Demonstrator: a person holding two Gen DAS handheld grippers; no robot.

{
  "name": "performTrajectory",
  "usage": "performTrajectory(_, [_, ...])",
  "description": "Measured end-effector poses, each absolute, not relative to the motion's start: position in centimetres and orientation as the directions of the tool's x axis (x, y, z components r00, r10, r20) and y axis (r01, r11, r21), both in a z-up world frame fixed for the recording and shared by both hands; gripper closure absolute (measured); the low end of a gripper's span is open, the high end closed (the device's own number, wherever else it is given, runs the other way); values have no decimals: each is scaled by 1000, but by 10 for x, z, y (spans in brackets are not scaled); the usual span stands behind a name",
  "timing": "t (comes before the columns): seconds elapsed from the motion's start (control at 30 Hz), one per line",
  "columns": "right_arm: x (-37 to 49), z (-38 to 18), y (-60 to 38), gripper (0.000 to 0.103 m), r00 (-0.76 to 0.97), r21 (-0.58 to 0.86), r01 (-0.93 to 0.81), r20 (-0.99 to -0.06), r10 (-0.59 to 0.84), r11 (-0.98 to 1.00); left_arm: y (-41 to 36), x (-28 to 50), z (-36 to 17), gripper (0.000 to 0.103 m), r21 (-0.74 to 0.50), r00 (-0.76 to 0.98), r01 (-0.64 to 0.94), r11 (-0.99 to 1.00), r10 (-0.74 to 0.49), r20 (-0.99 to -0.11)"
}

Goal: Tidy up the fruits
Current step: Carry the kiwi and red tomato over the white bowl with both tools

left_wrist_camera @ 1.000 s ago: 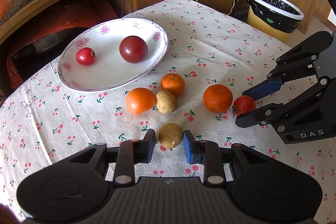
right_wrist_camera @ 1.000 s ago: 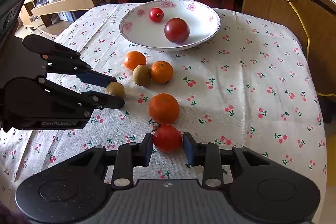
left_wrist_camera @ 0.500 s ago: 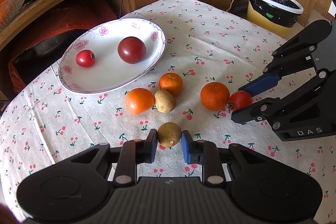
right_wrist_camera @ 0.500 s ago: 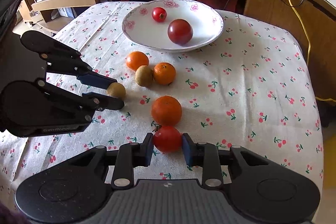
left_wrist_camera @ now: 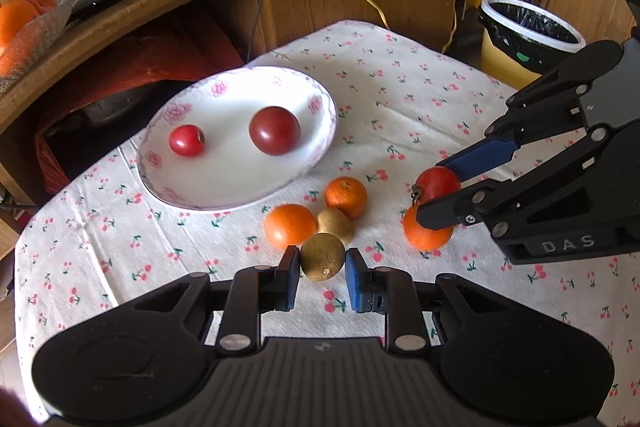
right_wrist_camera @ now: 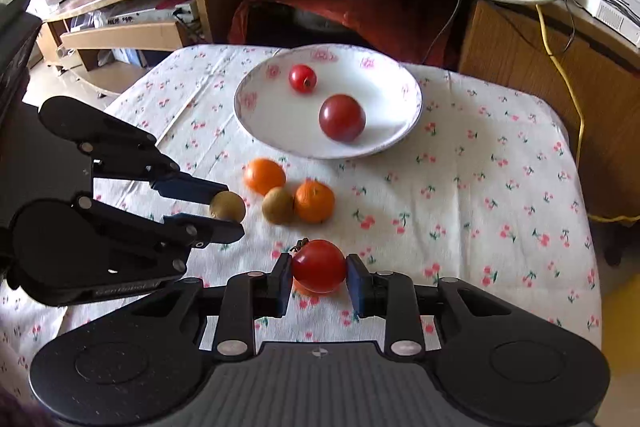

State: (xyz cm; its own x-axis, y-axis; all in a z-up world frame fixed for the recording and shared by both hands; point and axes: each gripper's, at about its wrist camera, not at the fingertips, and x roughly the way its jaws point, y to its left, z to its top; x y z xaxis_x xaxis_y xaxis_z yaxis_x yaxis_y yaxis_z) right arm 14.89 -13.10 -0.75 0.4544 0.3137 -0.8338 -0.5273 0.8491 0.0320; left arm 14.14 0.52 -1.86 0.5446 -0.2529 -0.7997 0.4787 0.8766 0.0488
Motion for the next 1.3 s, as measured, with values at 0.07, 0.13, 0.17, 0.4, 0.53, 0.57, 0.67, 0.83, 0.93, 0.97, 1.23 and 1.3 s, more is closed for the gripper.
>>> performTrajectory(0.07, [151,-6,-129,79,459,31,-524,-831,313,851,7,143,-17,70,49,551,472,880,-251,-796])
performTrajectory(0.13, [153,-5,-127,79,463,32,-523,-828,316,852,8,145,-15,70,52,558,466,883,-248,-792])
performTrajectory(0.17, [154,-5,-125,79,465,33,-523,-827,317,852,9,145,-14,70,56,563,463,885,-245,-790])
performTrajectory(0.4, [160,-2,-119,79,478,38,-519,-815,327,854,11,153,-8,70,56,583,445,894,-242,-775])
performTrajectory(0.53, [166,1,-118,79,490,44,-511,-806,333,858,12,159,-5,70,54,592,434,899,-239,-770])
performTrajectory(0.57, [168,2,-117,79,493,46,-509,-803,335,859,12,160,-4,70,55,594,433,900,-239,-768])
performTrajectory(0.67, [171,5,-114,79,500,55,-510,-793,348,858,14,163,-4,70,56,599,427,903,-236,-765])
performTrajectory(0.83, [175,4,-110,79,502,61,-511,-788,355,858,17,165,-3,70,58,605,411,910,-225,-764])
performTrajectory(0.93, [176,4,-109,79,505,59,-509,-787,353,859,18,167,-2,70,57,609,403,913,-222,-761])
performTrajectory(0.97, [176,4,-109,79,507,60,-506,-786,354,860,18,168,-1,70,58,613,400,915,-219,-759])
performTrajectory(1.23, [182,6,-107,78,528,65,-491,-771,357,868,22,175,0,70,69,628,381,922,-203,-752])
performTrajectory(1.3, [184,5,-106,78,532,65,-491,-768,358,869,22,177,0,70,73,631,376,924,-197,-751])
